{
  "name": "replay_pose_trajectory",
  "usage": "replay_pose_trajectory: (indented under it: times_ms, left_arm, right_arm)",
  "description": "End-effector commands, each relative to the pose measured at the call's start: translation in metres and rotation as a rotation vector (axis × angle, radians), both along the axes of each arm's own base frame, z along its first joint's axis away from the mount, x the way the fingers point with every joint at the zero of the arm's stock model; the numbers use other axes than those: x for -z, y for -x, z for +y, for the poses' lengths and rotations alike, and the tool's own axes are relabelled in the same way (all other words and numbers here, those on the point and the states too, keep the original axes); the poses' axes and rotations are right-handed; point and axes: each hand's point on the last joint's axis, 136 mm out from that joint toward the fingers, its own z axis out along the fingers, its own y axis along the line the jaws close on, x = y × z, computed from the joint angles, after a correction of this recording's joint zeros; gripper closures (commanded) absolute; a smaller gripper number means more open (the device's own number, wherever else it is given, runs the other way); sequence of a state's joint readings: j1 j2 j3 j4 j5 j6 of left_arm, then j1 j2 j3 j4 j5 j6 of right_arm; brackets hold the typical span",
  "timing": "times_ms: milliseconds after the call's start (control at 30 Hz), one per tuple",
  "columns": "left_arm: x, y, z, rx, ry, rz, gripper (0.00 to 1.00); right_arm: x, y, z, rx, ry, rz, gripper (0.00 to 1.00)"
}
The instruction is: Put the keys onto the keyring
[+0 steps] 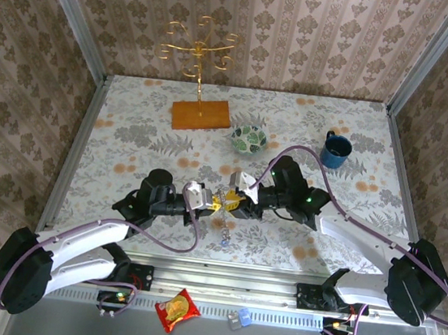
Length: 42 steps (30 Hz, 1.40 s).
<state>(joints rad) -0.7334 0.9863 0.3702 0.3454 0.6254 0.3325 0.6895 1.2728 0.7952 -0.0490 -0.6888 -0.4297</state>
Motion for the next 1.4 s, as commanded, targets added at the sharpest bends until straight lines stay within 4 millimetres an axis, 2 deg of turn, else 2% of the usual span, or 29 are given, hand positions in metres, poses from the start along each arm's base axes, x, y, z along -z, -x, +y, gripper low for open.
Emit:
replay_pose_trajectory:
  times_ms: [0, 433, 600, 733, 833, 967, 1367]
  left_arm:
    - [-0.011, 0.006, -0.003, 0.035, 0.053, -0.012, 1.00]
    - [-0.011, 0.006, -0.006, 0.048, 0.066, -0.007, 1.00]
    - [-0.012, 0.006, -0.008, 0.056, 0.074, -0.006, 1.00]
    - [-0.012, 0.004, -0.008, 0.050, 0.073, -0.001, 1.00]
    - [-0.011, 0.001, -0.006, 0.020, 0.063, 0.002, 0.81]
    - [-0.006, -0.003, -0.001, -0.018, 0.018, 0.011, 0.73]
    - [-0.003, 0.002, -0.001, 0.016, -0.045, 0.033, 0.80]
  right_arm:
    - [-0.003, 0.001, 0.004, -0.024, -0.029, 0.022, 0.68]
    - [0.005, -0.002, 0.011, -0.037, -0.020, 0.052, 0.73]
    - [0.004, -0.005, 0.015, -0.047, -0.026, 0.054, 0.86]
    - [0.005, -0.004, 0.015, -0.059, -0.013, 0.052, 1.00]
    - [0.006, -0.005, 0.013, -0.063, 0.013, 0.039, 1.00]
    - [0.005, -0.004, 0.009, -0.072, 0.054, 0.014, 1.00]
    - [0.019, 0.005, 0.013, -0.143, 0.216, -0.036, 1.00]
